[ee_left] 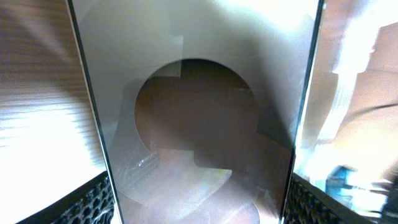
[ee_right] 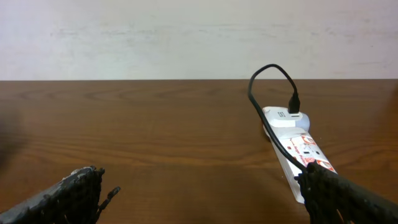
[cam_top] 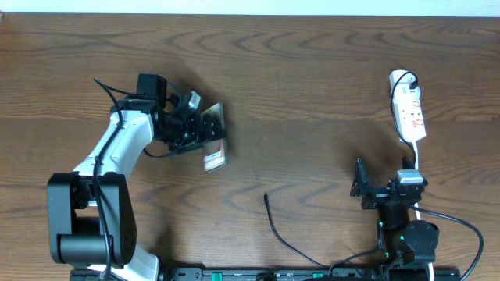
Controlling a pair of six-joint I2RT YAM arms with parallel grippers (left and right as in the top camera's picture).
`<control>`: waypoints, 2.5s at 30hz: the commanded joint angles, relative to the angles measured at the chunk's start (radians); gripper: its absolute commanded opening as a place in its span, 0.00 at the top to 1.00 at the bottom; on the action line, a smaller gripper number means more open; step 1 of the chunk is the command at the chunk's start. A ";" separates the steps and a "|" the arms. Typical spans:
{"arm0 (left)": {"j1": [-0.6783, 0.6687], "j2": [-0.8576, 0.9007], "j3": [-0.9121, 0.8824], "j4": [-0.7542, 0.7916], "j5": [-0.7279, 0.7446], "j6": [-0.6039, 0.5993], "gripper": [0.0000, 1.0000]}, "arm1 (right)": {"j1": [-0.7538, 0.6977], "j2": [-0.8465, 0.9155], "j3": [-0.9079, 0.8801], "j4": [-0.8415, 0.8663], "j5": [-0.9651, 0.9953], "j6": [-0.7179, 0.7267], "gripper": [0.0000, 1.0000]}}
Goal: Plug charger to phone and switch on socket
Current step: 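Lift the phone with the left gripper and tilt it upright, then hold the phone raised in the left gripper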
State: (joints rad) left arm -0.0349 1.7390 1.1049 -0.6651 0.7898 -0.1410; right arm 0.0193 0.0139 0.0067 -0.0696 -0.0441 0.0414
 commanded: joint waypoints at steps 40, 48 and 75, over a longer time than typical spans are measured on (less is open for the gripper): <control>0.000 -0.017 0.032 0.235 0.684 -1.218 0.93 | 0.007 0.000 -0.001 -0.005 0.008 0.006 0.01; 0.000 -0.017 0.032 0.283 0.684 -1.219 0.93 | 0.007 0.000 -0.001 -0.005 0.008 0.006 0.01; 0.000 -0.017 0.032 0.283 0.684 -1.199 0.93 | 0.007 0.000 -0.001 -0.005 0.008 0.006 0.01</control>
State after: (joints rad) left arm -0.0349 1.7390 1.1061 -0.3855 1.4132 -1.3567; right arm 0.0193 0.0139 0.0067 -0.0696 -0.0441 0.0414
